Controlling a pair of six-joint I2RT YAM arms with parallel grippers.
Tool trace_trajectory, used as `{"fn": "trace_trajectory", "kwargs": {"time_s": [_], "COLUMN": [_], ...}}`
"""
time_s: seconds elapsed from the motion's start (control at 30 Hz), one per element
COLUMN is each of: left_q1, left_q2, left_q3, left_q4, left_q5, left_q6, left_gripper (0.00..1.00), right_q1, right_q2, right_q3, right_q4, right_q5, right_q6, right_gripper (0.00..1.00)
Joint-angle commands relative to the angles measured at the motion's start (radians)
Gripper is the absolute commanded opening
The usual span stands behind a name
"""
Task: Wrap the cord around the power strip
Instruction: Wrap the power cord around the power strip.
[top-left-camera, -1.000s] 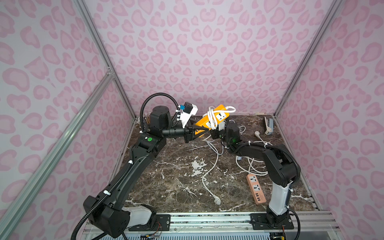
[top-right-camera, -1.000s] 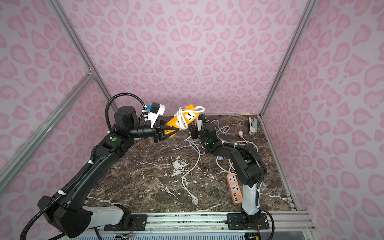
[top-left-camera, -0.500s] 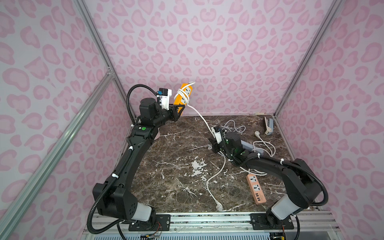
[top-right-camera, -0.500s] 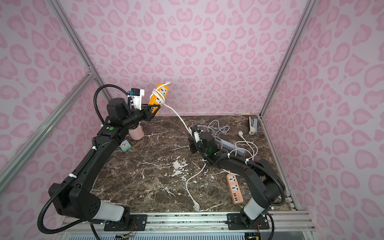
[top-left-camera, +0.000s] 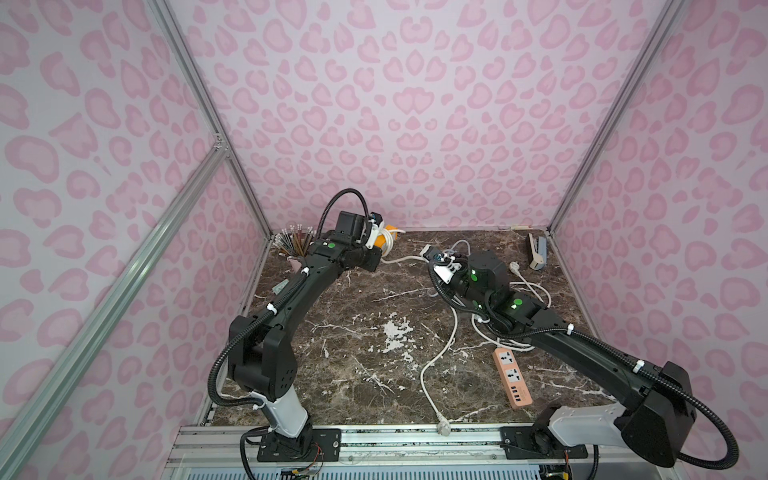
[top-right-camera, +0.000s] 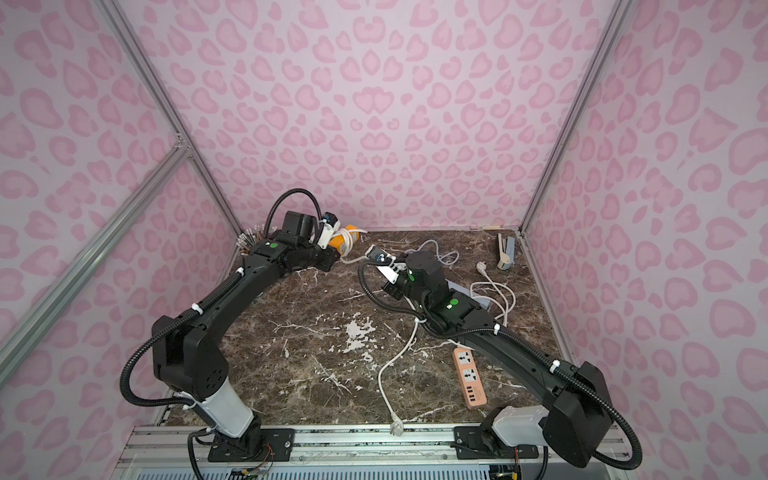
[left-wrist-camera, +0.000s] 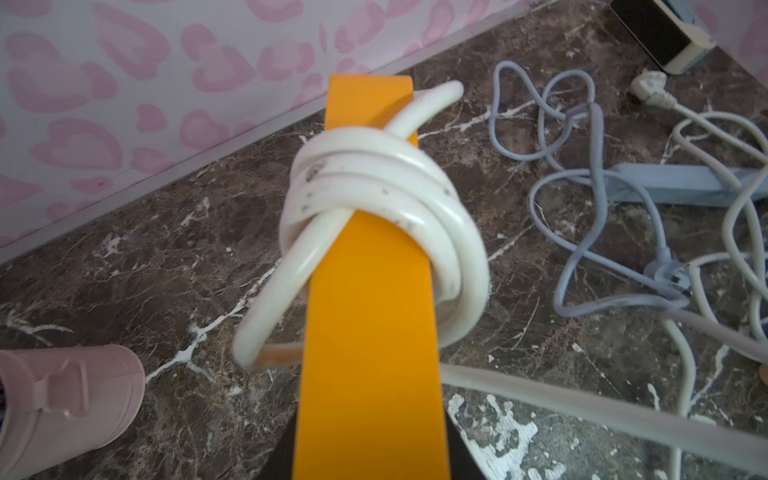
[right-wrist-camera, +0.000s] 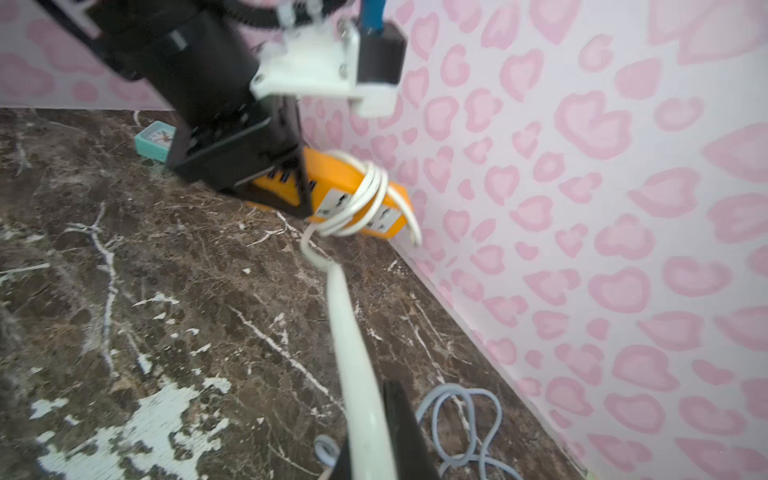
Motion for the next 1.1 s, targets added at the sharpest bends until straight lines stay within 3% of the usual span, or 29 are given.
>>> {"fn": "trace_trajectory", "kwargs": {"time_s": [0.0, 0.23, 0.37, 0.47, 0.57, 0.67, 0.83, 1.07], "left_q1": [-0.059, -0.143, -0.2, -0.21, -0.177, -0.141, -0.078, -0.072], "left_q2": [-0.018, -0.055, -0.097, -0.142, -0.194, -0.24, -0.294, -0.267], "left_q3": [-0.029, -0.064, -0.055, -0.04, -0.038, -0.054, -0.117, -0.053], "left_q4": [-0.074, -0.137, -0.171, -0.179, -0.103, 0.086, 0.463, 0.49], "left_q5": [-0.001, 0.337, 0.64, 0.815, 0.926, 0.973, 0.933, 0.88], "left_q6": [0.116, 0.202, 0.285, 0.33, 0.284, 0.136, -0.175, -0.272], "left_gripper": [0.03, 0.03, 0.03, 0.03, 0.03, 0.03, 0.03, 0.03], "right_q1": [-0.046, -0.207, -0.272, -0.331, -0.392, -0.432, -0.42, -0.372], "right_q2": [0.034, 0.22, 0.364, 0.429, 0.455, 0.451, 0.413, 0.391], "right_q3": [0.079, 0.283, 0.41, 0.433, 0.381, 0.281, 0.111, -0.004], "right_q4": [0.091, 0.098, 0.044, 0.06, 0.149, 0.29, 0.43, 0.47], "right_q5": [0.003, -0.215, -0.325, -0.454, -0.622, -0.732, -0.684, -0.575], "right_q6": [-0.048, 0.035, 0.082, 0.18, 0.337, 0.481, 0.606, 0.6], "right_gripper": [0.0, 0.0, 0.0, 0.0, 0.02, 0.13, 0.39, 0.48]}}
